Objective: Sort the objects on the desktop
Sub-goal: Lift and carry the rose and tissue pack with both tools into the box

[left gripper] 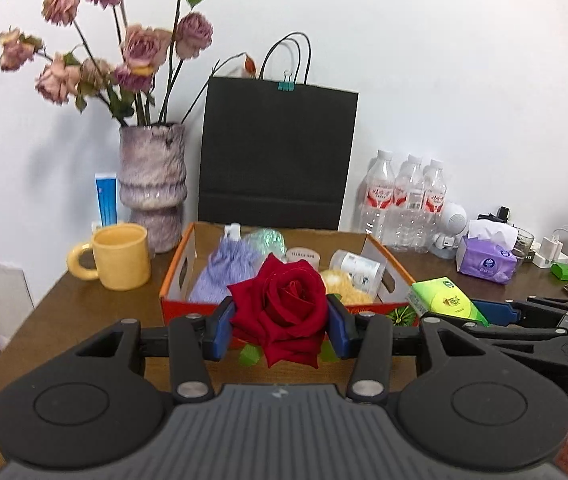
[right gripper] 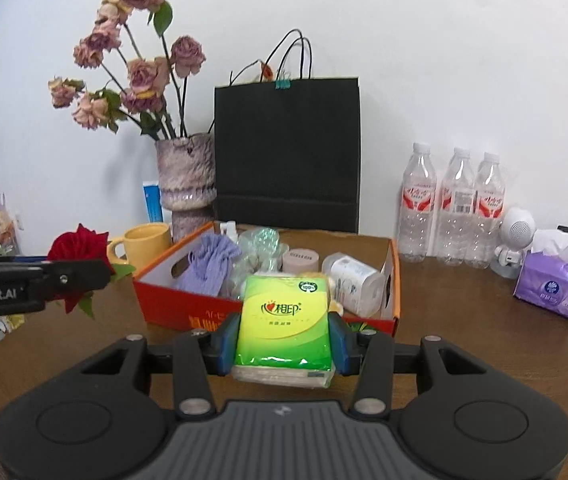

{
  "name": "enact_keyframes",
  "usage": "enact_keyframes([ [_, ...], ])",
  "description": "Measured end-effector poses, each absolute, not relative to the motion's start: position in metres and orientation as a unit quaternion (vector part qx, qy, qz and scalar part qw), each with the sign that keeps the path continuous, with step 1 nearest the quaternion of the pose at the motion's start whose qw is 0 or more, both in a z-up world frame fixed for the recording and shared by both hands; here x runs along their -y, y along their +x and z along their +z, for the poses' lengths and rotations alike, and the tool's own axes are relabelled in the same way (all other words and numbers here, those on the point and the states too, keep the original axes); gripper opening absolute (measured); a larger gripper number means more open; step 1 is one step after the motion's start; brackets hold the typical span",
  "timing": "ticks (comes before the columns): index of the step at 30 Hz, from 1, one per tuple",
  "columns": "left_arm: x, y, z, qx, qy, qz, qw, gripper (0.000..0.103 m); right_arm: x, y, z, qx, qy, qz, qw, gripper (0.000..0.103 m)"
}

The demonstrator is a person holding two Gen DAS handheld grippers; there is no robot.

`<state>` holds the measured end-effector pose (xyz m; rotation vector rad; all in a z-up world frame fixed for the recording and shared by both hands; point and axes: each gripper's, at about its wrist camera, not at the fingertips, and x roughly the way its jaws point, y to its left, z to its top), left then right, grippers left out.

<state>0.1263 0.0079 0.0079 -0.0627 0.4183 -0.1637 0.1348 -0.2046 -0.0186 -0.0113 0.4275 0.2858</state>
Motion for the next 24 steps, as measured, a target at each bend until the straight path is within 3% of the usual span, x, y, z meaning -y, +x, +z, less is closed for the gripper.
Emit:
enact_keyframes([
  [15, -0.005, 0.139, 0.059, -0.196, -0.018, -0.093, 0.976, 0.047, 0.202, 0.142, 0.034, -0.188, -0.018, 0.132, 0.973, 0.044],
  [24, -0.003, 0.164, 0.065, -0.210, -0.019, -0.095, 0.973, 0.047, 0.198, 0.168, 0.034, -0.212, -0.021, 0.137, 0.967, 0.044],
])
